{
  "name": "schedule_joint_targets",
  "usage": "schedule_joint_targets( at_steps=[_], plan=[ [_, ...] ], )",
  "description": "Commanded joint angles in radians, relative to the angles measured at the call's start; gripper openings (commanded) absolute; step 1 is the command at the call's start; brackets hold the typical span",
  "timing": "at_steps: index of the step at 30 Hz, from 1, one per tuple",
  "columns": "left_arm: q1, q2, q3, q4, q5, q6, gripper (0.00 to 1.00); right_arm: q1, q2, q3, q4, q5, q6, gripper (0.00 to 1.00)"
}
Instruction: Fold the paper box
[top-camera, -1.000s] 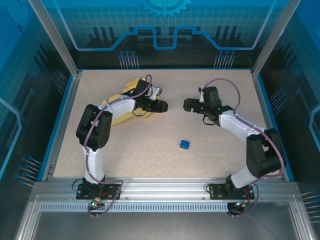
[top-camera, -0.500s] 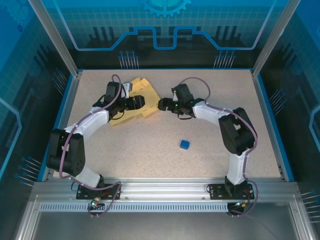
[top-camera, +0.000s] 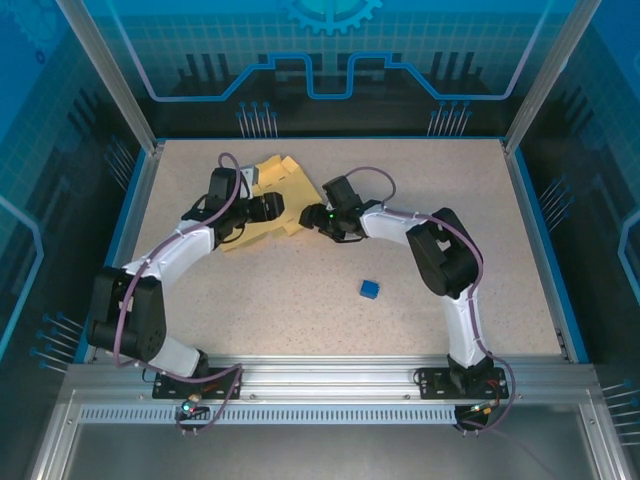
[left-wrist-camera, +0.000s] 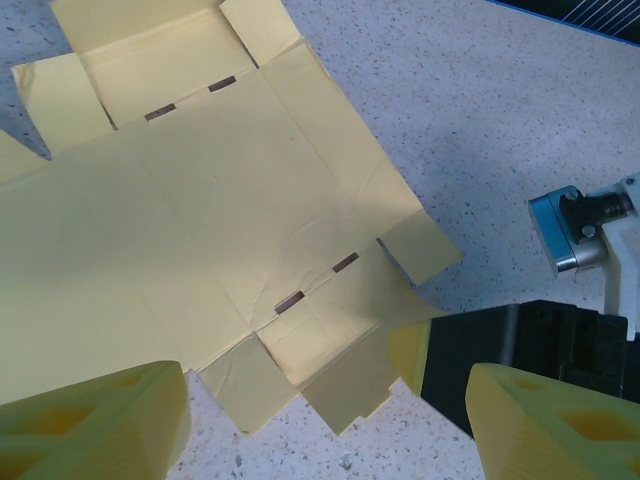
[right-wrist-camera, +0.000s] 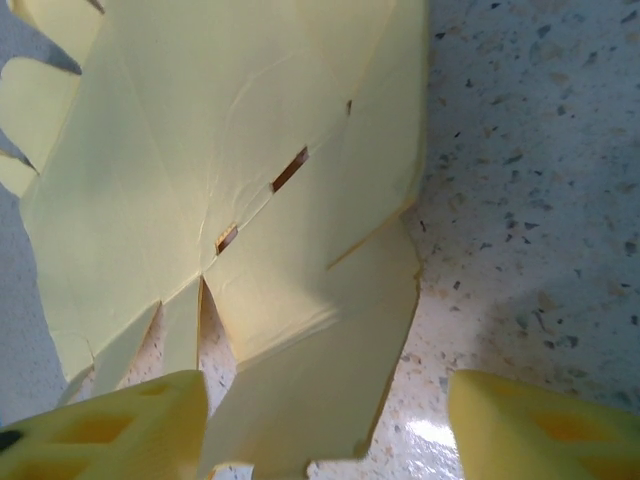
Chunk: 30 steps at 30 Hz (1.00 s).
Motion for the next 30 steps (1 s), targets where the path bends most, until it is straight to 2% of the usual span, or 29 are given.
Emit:
schedule_joint_targets(
  at_steps=[1,9,16,23,30],
  plan=[
    [0.002,-0.044,-0.019,-0.015,-0.031,0.028,0.76,0.012,0.031,0.033,-0.005,0.022,0.056,0.57],
    [0.002,-0.064,-0.037,-0.011,-0.032,0.026,0.76,0.008,0.021,0.035,0.017,0.077,0.045,0.32],
    [0.002,-0.1,-0.075,0.04,-0.018,-0.024,0.76,-0.02,-0.022,0.027,0.03,0.103,-0.042,0.1],
    [0.002,-0.134,-0.09,0.106,-0.05,0.012,0.76,-0.098,-0.223,-0.086,0.003,0.075,-0.296,0.03],
    [0.002,-0.061,-0.077,0.247,-0.025,0.092,0.76,-0.272,-0.458,-0.263,-0.034,-0.131,-0.491,0.02]
  ],
)
